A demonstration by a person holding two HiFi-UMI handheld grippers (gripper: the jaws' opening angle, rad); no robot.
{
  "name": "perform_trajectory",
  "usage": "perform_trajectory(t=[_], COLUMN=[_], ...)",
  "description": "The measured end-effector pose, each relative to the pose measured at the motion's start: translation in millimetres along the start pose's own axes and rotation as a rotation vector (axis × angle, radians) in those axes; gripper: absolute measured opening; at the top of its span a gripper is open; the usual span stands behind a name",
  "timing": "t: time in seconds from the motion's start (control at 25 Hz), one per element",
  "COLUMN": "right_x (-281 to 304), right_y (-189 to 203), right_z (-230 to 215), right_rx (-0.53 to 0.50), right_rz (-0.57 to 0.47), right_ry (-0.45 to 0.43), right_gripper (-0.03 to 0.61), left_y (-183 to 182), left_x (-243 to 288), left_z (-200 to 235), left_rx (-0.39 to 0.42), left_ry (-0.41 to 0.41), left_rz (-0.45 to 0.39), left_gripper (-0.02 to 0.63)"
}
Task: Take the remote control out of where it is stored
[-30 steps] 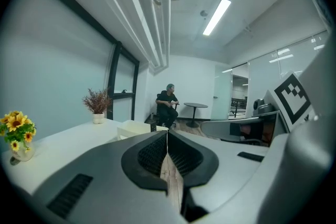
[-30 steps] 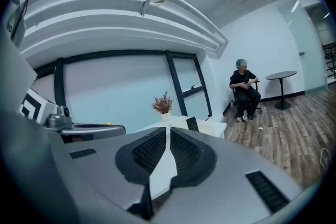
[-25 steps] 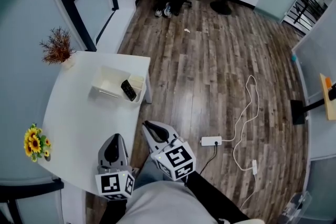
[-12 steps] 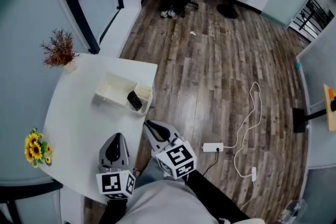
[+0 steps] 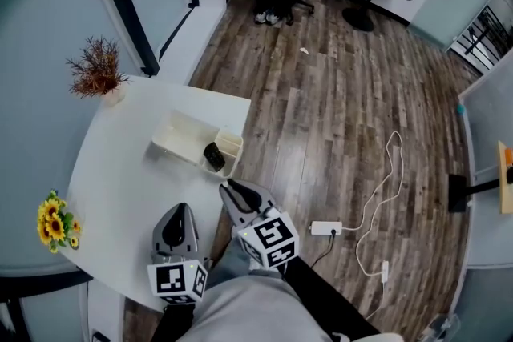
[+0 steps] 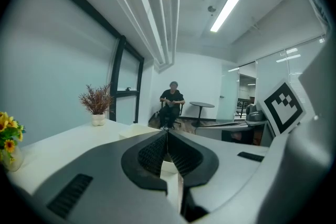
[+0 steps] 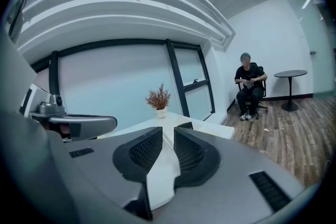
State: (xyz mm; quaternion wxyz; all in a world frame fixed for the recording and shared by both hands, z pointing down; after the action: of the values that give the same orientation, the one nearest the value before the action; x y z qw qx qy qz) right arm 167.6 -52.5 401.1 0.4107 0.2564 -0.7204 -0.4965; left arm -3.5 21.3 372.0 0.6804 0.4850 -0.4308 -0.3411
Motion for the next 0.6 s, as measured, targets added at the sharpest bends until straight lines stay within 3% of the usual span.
perform_trajectory(t=[0.6], right_x=[26.3], right_y=[-2.2], right_z=[-1.6], right_rx=[-0.031], right_rz=[0.011], right_ry=[0.013], right_gripper=[0.089], left_y=[3.1], left_x=[6.6], left_z=[13.6], left_rx=[0.000], left_ry=[0.000], left_rz=[0.011], left_gripper=[0.009])
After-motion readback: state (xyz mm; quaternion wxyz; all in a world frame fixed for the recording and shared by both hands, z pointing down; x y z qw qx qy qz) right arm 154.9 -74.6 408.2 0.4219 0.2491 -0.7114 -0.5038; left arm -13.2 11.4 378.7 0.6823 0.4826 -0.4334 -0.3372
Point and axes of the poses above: the fingertips, and each gripper's own axes: x forward along the fingers, z to its left, y out of its underside, the point moved 10 cm from there along -x, backward along the fingers, and after that the axes turned 11 degrees about y, right-handed, at the moved point
